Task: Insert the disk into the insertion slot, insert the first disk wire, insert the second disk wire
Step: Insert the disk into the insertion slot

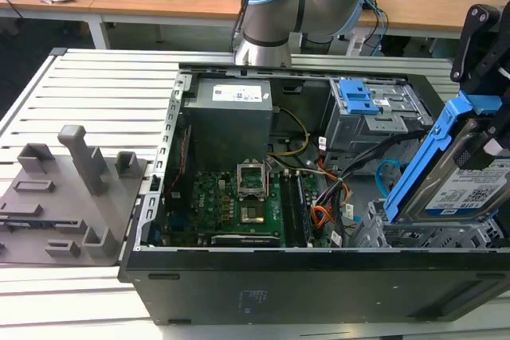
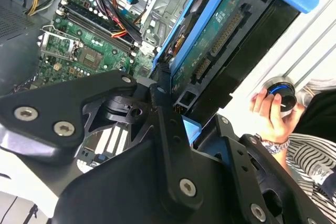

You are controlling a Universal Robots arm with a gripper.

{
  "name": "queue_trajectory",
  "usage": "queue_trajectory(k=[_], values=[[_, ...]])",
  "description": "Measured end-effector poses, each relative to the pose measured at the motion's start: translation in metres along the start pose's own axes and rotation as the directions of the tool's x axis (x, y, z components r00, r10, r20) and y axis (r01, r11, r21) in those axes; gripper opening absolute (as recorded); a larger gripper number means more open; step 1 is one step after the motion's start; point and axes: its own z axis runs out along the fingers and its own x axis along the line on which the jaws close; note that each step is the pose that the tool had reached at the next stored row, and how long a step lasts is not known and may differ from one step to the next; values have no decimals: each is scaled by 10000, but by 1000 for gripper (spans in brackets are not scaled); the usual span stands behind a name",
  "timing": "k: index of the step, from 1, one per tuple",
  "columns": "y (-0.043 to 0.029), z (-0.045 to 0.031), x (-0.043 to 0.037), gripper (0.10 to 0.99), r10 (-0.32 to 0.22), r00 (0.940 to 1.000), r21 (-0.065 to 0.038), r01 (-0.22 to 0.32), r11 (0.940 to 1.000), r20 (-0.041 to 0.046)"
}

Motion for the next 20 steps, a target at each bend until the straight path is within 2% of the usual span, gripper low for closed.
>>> queue_trajectory(k=[20], values=[[-6, 146, 0, 365, 0, 10000, 0, 0, 10000, 0]])
